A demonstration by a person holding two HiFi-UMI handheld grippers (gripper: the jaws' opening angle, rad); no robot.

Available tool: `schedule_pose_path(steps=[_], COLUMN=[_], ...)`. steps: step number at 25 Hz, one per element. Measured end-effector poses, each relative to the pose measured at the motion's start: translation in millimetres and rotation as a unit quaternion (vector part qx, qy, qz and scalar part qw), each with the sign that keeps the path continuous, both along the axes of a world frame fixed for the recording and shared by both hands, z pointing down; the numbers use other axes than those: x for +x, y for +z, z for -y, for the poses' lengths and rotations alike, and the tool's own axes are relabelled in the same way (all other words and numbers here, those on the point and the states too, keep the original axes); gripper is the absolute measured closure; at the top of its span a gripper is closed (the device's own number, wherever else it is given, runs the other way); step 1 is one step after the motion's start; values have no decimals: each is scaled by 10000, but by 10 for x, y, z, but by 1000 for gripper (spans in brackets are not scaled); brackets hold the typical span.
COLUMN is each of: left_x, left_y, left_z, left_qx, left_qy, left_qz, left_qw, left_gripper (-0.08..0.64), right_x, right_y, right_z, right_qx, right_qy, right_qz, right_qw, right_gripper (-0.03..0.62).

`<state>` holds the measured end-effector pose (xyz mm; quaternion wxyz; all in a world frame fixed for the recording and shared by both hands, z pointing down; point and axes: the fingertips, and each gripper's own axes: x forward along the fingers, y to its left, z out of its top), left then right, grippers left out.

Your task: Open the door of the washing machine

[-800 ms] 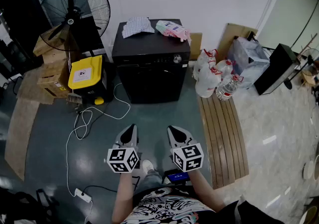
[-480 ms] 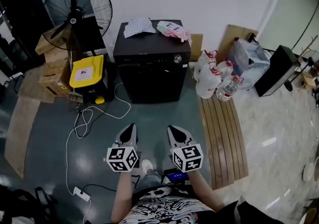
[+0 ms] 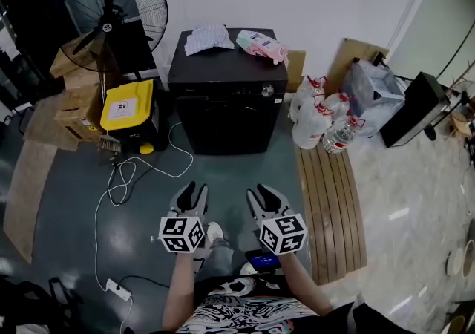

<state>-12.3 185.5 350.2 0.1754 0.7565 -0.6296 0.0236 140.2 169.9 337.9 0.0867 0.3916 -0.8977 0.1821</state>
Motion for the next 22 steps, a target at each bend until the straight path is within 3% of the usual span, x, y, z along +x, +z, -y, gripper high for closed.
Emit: schedule_pose_path(steps=[4,8,16,22], left_x=[-219,-659,-1325,-1600], left_y=[262,575,1455,2109], left_z=[524,1353,2666,3328], left_qx=[-160,-223,-879,-1077], left_qy=[127,214,741,1109], left_qz=[72,207,487,563], left_qw=[9998,9993,9922,9864], left_gripper=[417,417,403,388], right_x=[-198,-538,-1074,-1443], right_y=[235,494,1118,1643], right_z=[480,1257,2651,3149], right_qx=[-158,-100,-553,-822], right_qy=[36,186,784,579], right_qz=[-148,-338,-888,-1129], right_qw=[9998,9992,9914,9885], right_gripper=[454,449,449,449])
